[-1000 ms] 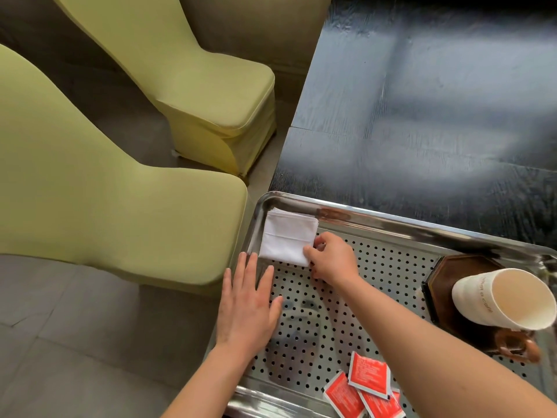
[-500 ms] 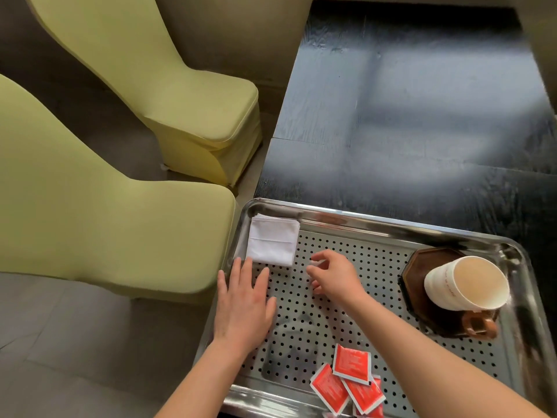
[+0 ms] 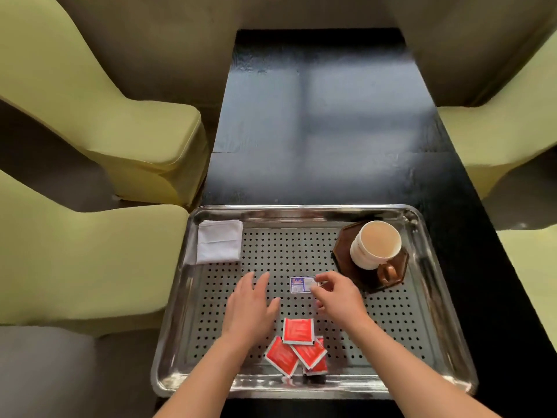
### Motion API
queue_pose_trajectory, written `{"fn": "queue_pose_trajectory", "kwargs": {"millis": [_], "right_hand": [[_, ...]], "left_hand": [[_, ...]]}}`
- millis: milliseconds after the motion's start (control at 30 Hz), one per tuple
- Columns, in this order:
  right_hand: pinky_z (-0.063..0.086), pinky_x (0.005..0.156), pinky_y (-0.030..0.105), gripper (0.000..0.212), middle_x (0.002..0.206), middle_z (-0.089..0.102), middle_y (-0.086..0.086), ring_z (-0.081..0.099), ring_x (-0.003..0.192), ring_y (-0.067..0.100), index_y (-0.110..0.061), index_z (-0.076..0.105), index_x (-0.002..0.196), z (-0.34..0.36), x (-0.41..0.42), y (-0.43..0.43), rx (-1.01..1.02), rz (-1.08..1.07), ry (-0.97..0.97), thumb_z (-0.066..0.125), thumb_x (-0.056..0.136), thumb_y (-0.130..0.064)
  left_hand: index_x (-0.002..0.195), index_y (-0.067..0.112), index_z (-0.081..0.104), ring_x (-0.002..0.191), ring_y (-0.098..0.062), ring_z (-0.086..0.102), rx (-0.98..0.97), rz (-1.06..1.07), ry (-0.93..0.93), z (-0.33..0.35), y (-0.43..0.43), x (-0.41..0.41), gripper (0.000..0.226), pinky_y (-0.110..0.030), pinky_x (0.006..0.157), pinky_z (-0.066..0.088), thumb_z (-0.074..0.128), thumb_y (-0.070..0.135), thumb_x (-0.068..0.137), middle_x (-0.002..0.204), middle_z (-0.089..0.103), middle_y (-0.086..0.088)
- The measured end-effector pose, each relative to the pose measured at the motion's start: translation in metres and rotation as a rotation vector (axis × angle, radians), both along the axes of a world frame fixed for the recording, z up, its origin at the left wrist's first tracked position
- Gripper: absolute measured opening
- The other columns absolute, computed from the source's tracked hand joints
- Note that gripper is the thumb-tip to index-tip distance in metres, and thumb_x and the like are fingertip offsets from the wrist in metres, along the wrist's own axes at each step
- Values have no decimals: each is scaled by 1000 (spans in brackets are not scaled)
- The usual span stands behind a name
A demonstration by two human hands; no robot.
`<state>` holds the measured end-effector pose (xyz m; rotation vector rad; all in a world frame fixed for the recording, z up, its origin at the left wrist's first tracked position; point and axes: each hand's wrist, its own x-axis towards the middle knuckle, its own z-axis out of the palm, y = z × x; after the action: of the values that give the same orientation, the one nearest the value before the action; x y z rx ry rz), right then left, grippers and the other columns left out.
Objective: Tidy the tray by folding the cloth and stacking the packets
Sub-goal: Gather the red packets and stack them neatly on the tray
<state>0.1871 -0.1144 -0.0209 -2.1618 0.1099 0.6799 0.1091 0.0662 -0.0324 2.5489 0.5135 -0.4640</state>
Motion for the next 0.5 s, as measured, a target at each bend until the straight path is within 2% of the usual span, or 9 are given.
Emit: {"fn": "queue_pose_trajectory", "kwargs": {"millis": [167, 300, 400, 500], "right_hand": [[62, 74, 44, 16, 83, 72, -3, 71, 73, 14, -25, 67, 105, -3, -15, -61, -42, -125, 39, 68, 89, -25], [61, 74, 49, 8, 82, 71, -2, 70, 74, 18, -26, 61, 90, -1, -14, -98, -74, -254, 18, 68, 87, -25], [58, 71, 45, 29, 91, 60, -3, 66, 80, 20, -30, 50, 91, 9, -11, -111, -110, -343, -118, 72, 81, -46], [50, 73, 34, 44, 102, 50, -7, 55, 90, 13, -26, 49, 101, 15, -2, -114, -123, -366, -287, 73, 79, -55]], "left_hand": [[152, 28, 28, 142, -19, 33, -109, -41, -22, 9, -49, 17, 61, -42, 113, 35, 47, 45, 97, 156, 33, 0], [151, 26, 33, 135, -17, 41, -230, 0, -46, 15, -78, 33, 59, -37, 107, 37, 51, 41, 96, 150, 41, 0], [152, 23, 34, 138, -16, 40, -327, 57, -69, 20, -97, 48, 61, -36, 110, 35, 55, 36, 96, 152, 42, -2], [152, 25, 35, 134, -20, 45, -513, 227, -50, 24, -111, 67, 61, -44, 111, 40, 57, 30, 95, 151, 44, -3]]}}
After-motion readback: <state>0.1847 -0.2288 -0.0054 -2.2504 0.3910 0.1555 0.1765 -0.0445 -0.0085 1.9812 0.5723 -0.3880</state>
